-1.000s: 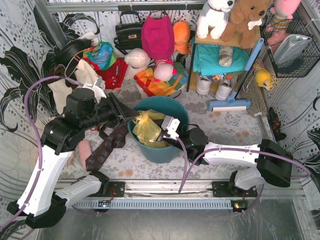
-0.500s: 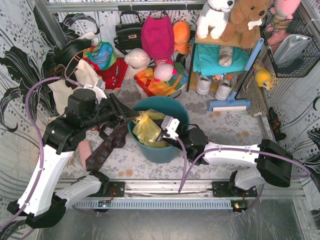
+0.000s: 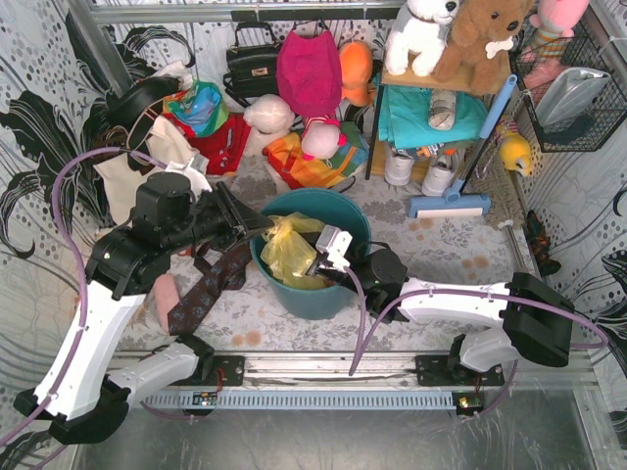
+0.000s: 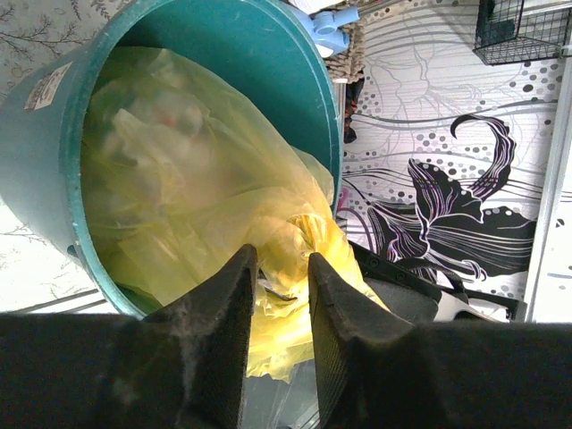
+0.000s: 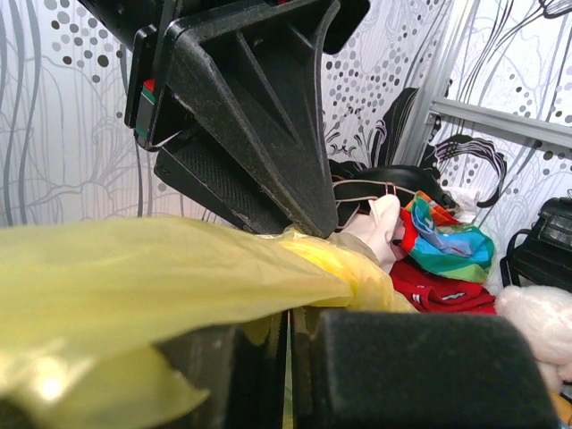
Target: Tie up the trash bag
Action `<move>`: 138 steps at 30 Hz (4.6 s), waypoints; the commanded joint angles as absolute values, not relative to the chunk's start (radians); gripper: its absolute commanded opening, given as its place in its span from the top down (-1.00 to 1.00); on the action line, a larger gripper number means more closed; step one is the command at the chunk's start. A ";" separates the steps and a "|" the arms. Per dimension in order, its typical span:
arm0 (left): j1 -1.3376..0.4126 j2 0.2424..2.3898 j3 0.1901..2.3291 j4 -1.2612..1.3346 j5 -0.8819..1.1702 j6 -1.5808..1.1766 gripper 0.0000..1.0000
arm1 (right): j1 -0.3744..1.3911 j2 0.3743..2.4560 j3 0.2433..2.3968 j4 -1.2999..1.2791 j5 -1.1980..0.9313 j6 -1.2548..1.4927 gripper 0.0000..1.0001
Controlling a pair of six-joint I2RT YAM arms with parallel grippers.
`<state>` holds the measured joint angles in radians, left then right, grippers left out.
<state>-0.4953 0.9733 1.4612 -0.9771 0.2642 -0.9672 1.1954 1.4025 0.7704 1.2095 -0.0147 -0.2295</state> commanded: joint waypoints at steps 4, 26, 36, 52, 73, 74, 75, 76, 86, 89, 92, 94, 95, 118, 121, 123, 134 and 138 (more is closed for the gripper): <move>-0.545 1.015 1.485 -0.905 0.296 -0.959 0.37 | 1.203 1.414 0.818 1.204 -0.045 -0.219 1.00; -0.589 1.071 1.605 -0.981 0.205 -0.866 0.47 | 1.203 1.428 0.860 1.115 -0.048 -0.243 1.00; -0.610 1.097 1.636 -1.018 0.135 -0.841 0.70 | 1.203 1.433 0.868 1.081 -0.055 -0.260 1.00; -0.611 1.043 1.613 -0.997 0.031 -0.847 1.00 | 1.204 1.363 0.837 1.032 -0.028 -0.288 0.40; -0.612 1.023 1.571 -1.049 -0.055 -0.865 0.43 | 1.204 1.438 0.815 1.321 -0.055 -0.221 1.00; -0.612 1.022 1.571 -1.054 -0.065 -0.865 0.41 | 1.203 1.441 0.812 1.335 -0.058 -0.216 1.00; -0.612 1.022 1.570 -1.058 -0.074 -0.865 0.40 | 1.204 1.443 0.809 1.349 -0.062 -0.215 1.00; -0.612 1.020 1.567 -1.062 -0.077 -0.866 0.38 | 1.204 1.447 0.807 1.364 -0.064 -0.209 1.00; -0.612 0.993 1.485 -1.068 -0.055 -0.908 0.59 | 1.203 1.489 0.788 1.488 -0.026 -0.209 1.00; -0.612 0.972 1.467 -1.056 -0.036 -0.926 0.67 | 1.203 1.518 0.789 1.538 0.032 -0.231 1.00; -0.612 0.957 1.464 -1.057 -0.042 -0.935 0.80 | 1.203 1.551 0.807 1.558 0.090 -0.265 1.00; -0.612 0.951 1.466 -1.059 -0.046 -0.936 0.92 | 1.205 1.572 0.817 1.580 0.120 -0.282 1.00; -0.612 0.949 1.466 -1.057 -0.043 -0.936 0.96 | 1.204 1.583 0.823 1.588 0.132 -0.285 1.00; -0.612 0.915 1.485 -0.982 0.063 -0.796 1.00 | 1.210 1.615 0.890 1.412 0.151 -0.321 1.00; -0.612 0.905 1.524 -0.965 0.050 -0.708 0.96 | 1.210 1.603 0.883 1.400 0.145 -0.328 1.00; -0.612 0.899 1.551 -0.966 0.002 -0.690 0.94 | 1.210 1.595 0.878 1.397 0.139 -0.331 1.00; -0.612 0.929 1.544 -0.909 -0.154 -0.639 0.56 | 1.211 1.593 0.882 1.389 0.093 -0.321 1.00; -0.611 0.958 1.522 -0.856 -0.100 -0.640 0.40 | 1.211 1.595 0.884 1.389 0.089 -0.319 1.00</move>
<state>-0.6083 0.9268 1.5436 -0.9512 -0.1055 -0.6659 1.2041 1.6032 0.8921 1.4090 0.1101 -0.3164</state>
